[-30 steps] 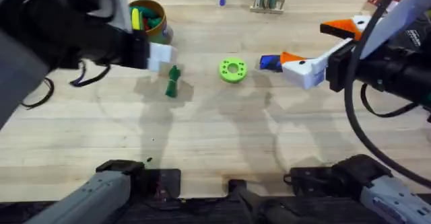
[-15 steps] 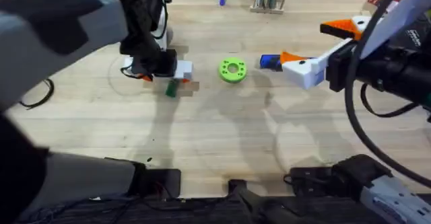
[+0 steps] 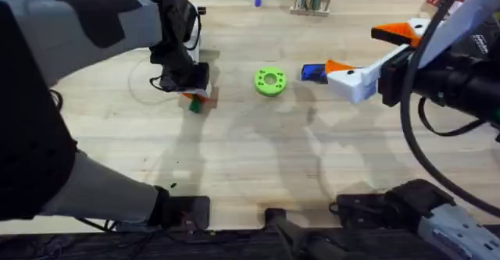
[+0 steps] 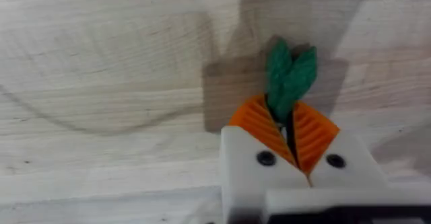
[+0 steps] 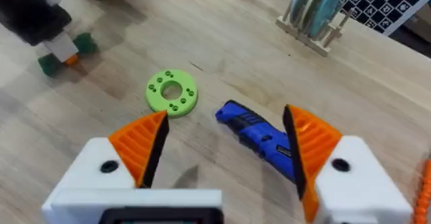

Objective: Pick up the gripper from the table and insert it into the empty holder that is missing its gripper. Then pick up a screw, insert it into the mounting hole, and use the screwdriver to tighten it. Finally, clean up the table by picking up the vegetable and placing it into the bucket.

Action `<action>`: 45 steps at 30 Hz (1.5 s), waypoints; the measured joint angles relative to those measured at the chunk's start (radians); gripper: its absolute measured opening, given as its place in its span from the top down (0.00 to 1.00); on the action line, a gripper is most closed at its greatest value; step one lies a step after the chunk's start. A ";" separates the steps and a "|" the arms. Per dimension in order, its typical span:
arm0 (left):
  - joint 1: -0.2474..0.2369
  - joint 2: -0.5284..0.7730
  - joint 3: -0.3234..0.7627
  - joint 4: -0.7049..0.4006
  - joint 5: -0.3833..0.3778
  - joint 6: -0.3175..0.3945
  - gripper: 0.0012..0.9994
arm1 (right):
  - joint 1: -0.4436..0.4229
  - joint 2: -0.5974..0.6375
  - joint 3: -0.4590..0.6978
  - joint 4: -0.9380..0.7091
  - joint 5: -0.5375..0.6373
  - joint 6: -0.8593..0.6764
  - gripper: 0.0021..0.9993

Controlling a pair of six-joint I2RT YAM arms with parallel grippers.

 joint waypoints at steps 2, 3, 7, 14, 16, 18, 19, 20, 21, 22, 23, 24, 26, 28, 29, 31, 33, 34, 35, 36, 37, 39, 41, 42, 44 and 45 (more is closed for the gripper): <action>0.000 -0.001 0.002 -0.002 0.004 -0.009 0.99 | 0.000 0.000 0.000 0.000 0.000 0.000 0.01; 0.000 -0.002 0.005 -0.004 0.006 -0.014 0.99 | 0.000 0.000 0.000 0.000 0.000 0.000 0.01; 0.000 -0.044 0.049 -0.035 0.013 -0.025 0.99 | 0.000 0.000 0.000 0.000 0.000 0.000 0.01; 0.018 -0.214 0.236 -0.061 -0.043 -0.028 0.99 | 0.000 0.000 0.000 0.000 0.000 0.000 0.01; 0.042 -0.254 0.279 -0.050 -0.073 -0.028 0.99 | 0.000 0.000 0.000 0.000 0.000 0.000 0.01; 0.070 -0.276 0.295 -0.003 -0.094 -0.023 0.99 | 0.000 0.000 0.000 -0.003 -0.005 0.000 0.01; 0.082 -0.278 0.298 0.023 -0.101 -0.015 0.99 | 0.000 0.000 0.000 -0.007 -0.013 0.000 0.01; 0.095 -0.278 0.298 0.049 -0.108 -0.004 0.99 | 0.000 0.000 0.000 -0.008 -0.023 0.001 0.01; 0.106 -0.271 0.298 0.075 -0.115 0.009 0.99 | 0.000 0.000 0.000 -0.008 -0.032 0.001 0.01; 0.117 -0.258 0.298 0.110 -0.119 0.023 0.99 | 0.000 0.000 0.000 -0.008 -0.041 0.003 0.01; 0.125 -0.242 0.298 0.141 -0.122 0.035 0.99 | 0.000 0.000 0.000 -0.008 -0.048 0.003 0.01; 0.130 -0.222 0.298 0.168 -0.123 0.045 0.99 | 0.000 0.000 0.000 -0.008 -0.054 0.004 0.01; 0.135 -0.173 0.298 0.220 -0.126 0.060 0.99 | 0.000 0.000 0.000 -0.009 -0.061 0.004 0.01; 0.136 -0.117 0.298 0.280 -0.126 0.069 0.99 | 0.000 0.000 0.000 -0.009 -0.065 0.004 0.01; 0.135 -0.085 0.298 0.312 -0.123 0.074 0.99 | 0.000 0.000 0.000 -0.009 -0.066 0.004 0.01; 0.135 -0.031 0.298 0.364 -0.111 0.080 0.99 | 0.000 0.000 0.000 -0.008 -0.068 0.004 0.01; 0.135 0.012 0.298 0.393 -0.095 0.083 0.99 | 0.000 0.000 0.000 -0.009 -0.068 0.004 0.01; 0.135 0.023 0.298 0.394 -0.090 0.083 0.99 | 0.000 0.000 0.000 -0.009 -0.069 0.004 0.01; 0.135 0.034 0.297 0.392 -0.088 0.091 0.87 | 0.000 0.000 0.000 -0.008 -0.069 0.004 0.01; 0.135 0.039 0.296 0.392 -0.084 0.090 0.71 | 0.000 0.000 0.000 -0.009 -0.069 0.004 0.01; 0.135 0.039 0.296 0.390 -0.084 0.090 0.56 | 0.000 0.000 0.000 -0.009 -0.069 0.004 0.01; 0.136 0.029 0.296 0.382 -0.083 0.089 0.24 | 0.000 0.000 0.000 -0.009 -0.072 0.004 0.01; 0.136 0.007 0.296 0.368 -0.080 0.080 0.04 | 0.000 0.000 0.000 -0.009 -0.075 0.004 0.01; 0.136 -0.011 0.296 0.355 -0.080 0.075 0.02 | 0.000 0.000 0.000 -0.009 -0.076 0.004 0.01; 0.135 -0.053 0.296 0.320 -0.080 0.065 0.01 | 0.000 0.000 0.000 -0.008 -0.076 0.004 0.01; 0.135 -0.084 0.296 0.286 -0.080 0.061 0.01 | 0.000 0.000 0.000 -0.009 -0.076 0.004 0.01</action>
